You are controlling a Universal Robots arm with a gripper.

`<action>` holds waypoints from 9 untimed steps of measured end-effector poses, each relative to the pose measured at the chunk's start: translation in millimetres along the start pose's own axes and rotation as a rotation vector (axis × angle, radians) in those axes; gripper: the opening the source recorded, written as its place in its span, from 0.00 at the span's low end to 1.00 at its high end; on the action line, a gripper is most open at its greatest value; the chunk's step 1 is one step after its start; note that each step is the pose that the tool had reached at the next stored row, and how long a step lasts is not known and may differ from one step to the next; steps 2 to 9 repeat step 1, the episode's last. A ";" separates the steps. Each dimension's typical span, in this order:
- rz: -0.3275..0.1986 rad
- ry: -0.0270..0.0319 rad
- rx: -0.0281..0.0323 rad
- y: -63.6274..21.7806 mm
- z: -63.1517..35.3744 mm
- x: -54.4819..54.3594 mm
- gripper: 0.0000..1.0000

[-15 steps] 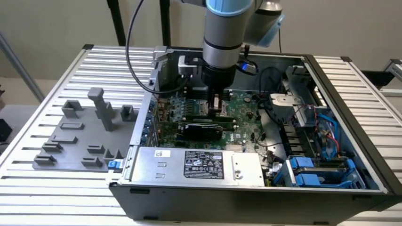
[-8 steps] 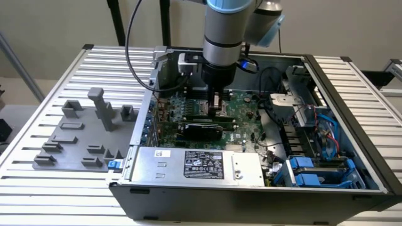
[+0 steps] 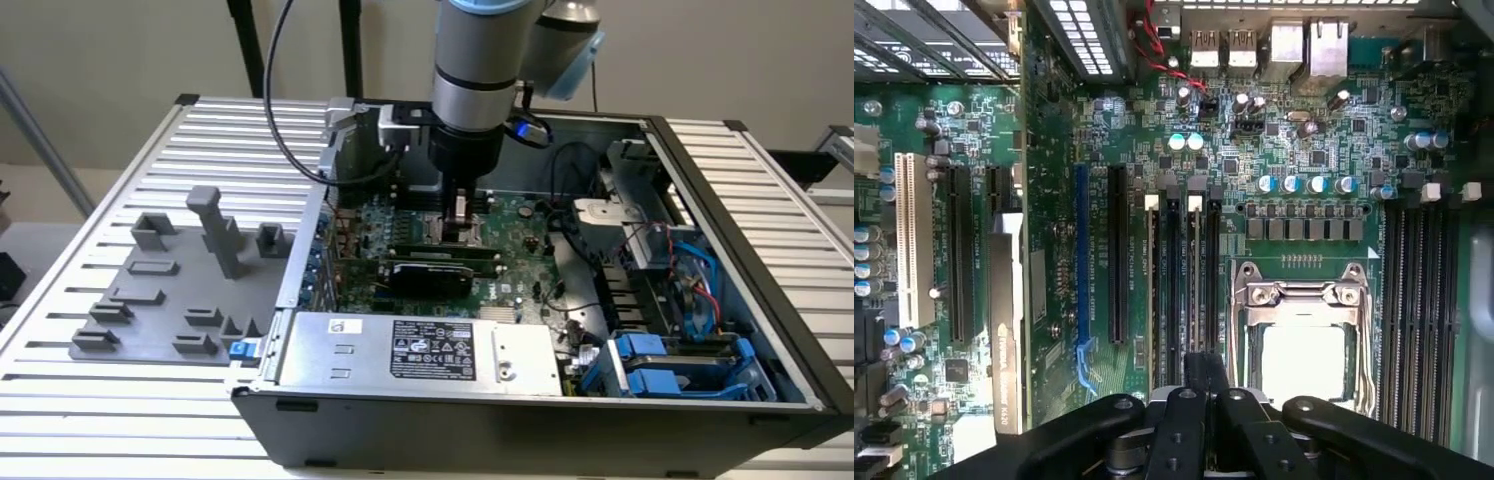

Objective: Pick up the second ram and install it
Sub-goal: 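Press down the second ram until it locks into place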

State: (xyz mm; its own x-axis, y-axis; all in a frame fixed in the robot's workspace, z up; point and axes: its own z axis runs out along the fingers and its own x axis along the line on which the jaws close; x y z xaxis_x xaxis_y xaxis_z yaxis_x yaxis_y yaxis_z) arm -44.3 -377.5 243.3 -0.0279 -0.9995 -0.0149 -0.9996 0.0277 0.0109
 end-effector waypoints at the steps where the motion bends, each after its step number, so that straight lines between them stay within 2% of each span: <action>1: 0.000 0.0000 0.0000 0.0 0.0 0.0 0.00; 9: 0.000 0.0000 0.0000 0.0 0.0 0.0 0.00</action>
